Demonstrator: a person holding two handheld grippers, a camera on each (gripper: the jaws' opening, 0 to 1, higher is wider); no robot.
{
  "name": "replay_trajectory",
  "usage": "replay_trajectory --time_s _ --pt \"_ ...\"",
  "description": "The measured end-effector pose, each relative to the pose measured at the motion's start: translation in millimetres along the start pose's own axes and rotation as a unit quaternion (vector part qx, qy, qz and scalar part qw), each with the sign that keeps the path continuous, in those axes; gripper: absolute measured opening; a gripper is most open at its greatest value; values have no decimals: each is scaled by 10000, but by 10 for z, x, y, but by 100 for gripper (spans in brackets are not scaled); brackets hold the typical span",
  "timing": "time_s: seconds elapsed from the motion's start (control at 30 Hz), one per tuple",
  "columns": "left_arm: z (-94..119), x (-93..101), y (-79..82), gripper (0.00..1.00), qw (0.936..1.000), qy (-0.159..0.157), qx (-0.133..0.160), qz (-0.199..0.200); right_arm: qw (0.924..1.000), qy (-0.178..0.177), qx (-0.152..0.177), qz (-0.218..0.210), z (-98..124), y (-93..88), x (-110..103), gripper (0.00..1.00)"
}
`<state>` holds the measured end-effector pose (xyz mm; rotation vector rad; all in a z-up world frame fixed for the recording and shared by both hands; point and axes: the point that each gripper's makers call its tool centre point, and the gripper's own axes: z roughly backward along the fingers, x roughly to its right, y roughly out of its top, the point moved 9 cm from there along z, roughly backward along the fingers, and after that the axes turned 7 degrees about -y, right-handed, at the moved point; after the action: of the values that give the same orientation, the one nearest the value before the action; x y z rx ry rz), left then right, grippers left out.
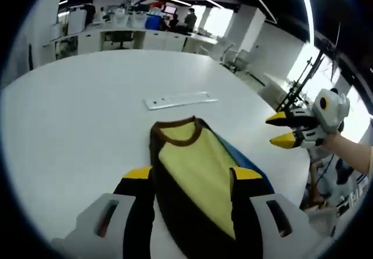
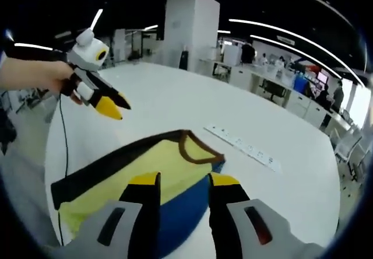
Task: Fold the garment on the visible template until the final outline fits inside the template.
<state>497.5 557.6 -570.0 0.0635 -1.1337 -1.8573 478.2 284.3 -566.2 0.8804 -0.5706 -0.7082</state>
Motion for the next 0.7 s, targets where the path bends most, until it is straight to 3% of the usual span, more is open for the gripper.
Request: replay_trajectory --time_s 0.47,0.7 --pt "383 264 11 58 9996 59 216 -193 9996 -37 280 -61 451 174 -201 41" --pt "584 357 -84 61 9993 146 318 -136 9992 -30 383 57 614 245 -318 44"
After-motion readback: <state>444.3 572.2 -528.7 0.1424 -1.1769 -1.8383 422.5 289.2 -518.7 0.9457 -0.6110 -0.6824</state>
